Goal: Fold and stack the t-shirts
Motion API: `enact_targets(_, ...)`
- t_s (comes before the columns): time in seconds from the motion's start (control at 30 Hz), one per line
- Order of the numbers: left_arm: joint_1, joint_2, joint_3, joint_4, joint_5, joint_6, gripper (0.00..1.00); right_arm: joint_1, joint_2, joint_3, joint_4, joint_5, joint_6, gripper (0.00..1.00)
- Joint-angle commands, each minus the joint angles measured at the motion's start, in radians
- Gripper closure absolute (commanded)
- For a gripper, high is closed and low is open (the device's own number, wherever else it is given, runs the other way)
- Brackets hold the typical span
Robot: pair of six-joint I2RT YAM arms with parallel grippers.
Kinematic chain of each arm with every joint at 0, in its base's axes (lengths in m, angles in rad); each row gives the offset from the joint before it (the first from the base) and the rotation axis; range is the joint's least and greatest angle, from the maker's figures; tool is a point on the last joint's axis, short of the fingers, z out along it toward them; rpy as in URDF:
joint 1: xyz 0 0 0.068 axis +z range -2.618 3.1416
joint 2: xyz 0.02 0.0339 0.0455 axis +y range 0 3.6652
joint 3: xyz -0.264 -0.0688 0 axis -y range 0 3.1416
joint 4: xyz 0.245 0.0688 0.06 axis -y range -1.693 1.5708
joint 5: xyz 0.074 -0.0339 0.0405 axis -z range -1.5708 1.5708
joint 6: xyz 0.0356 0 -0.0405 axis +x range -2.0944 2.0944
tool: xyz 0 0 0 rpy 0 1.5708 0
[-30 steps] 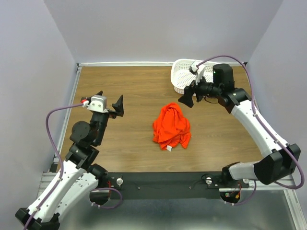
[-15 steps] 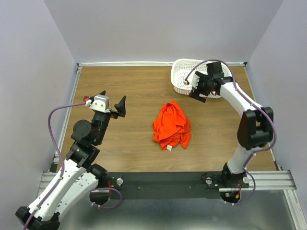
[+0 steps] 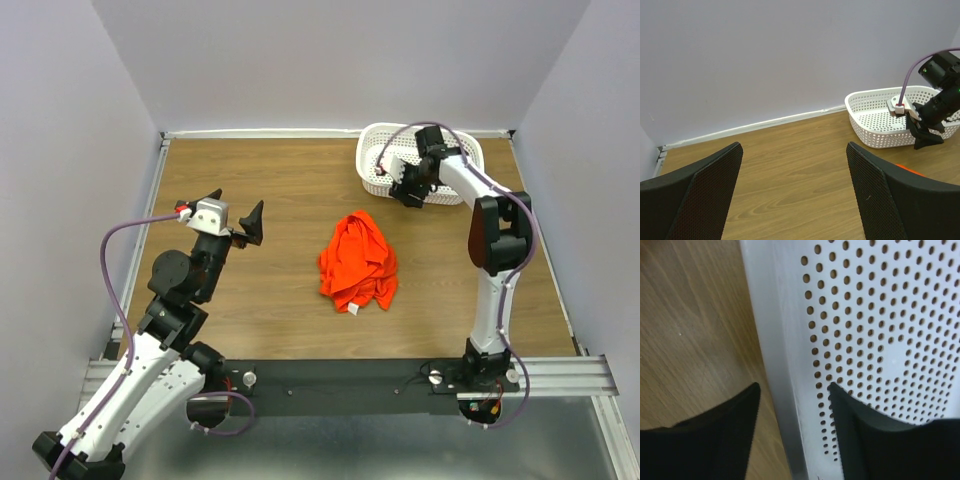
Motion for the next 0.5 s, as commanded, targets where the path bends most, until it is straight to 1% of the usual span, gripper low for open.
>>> enact_targets(0.0, 0.003, -0.009, 0.0, 0.011, 0.03, -0.004, 0.07, -0.019, 0.035, 0.052, -0.079, -0.004, 0.034, 0.42)
enact_targets(0.03, 0.003, -0.009, 0.0, 0.011, 0.03, -0.004, 0.07, -0.024, 0.038, 0.052, -0.078, -0.007, 0.04, 0.51)
enact_targets(0.07, 0.003, -0.011, 0.002, 0.009, 0.03, -0.004, 0.07, -0.033, 0.036, 0.049, -0.078, -0.012, 0.044, 0.73)
enact_targets(0.13, 0.003, -0.013, 0.002, 0.011, 0.03, -0.004, 0.07, -0.042, 0.024, 0.042, -0.075, -0.018, 0.055, 0.93)
enact_targets(0.2, 0.003, -0.013, 0.0, 0.011, 0.03, -0.004, 0.07, -0.051, 0.01, 0.032, -0.072, -0.025, 0.071, 0.94)
enact_targets(0.23, 0.003, -0.011, 0.0, 0.009, 0.032, -0.004, 0.07, -0.053, 0.001, 0.026, -0.067, -0.025, 0.095, 0.96)
enact_targets(0.33, 0.005, -0.013, 0.002, 0.009, 0.033, -0.004, 0.07, -0.056, -0.045, -0.001, -0.046, -0.007, 0.176, 0.98)
enact_targets(0.4, 0.003, -0.016, 0.002, 0.009, 0.035, -0.004, 0.07, -0.054, -0.06, 0.0, -0.001, 0.066, 0.274, 0.99)
enact_targets(0.43, 0.003, -0.017, 0.003, 0.008, 0.035, -0.004, 0.07, -0.056, -0.053, 0.012, 0.011, 0.105, 0.402, 0.99)
enact_targets(0.47, 0.003, -0.02, 0.002, 0.009, 0.036, -0.004, 0.07, -0.057, -0.048, 0.04, 0.019, 0.173, 0.461, 0.99)
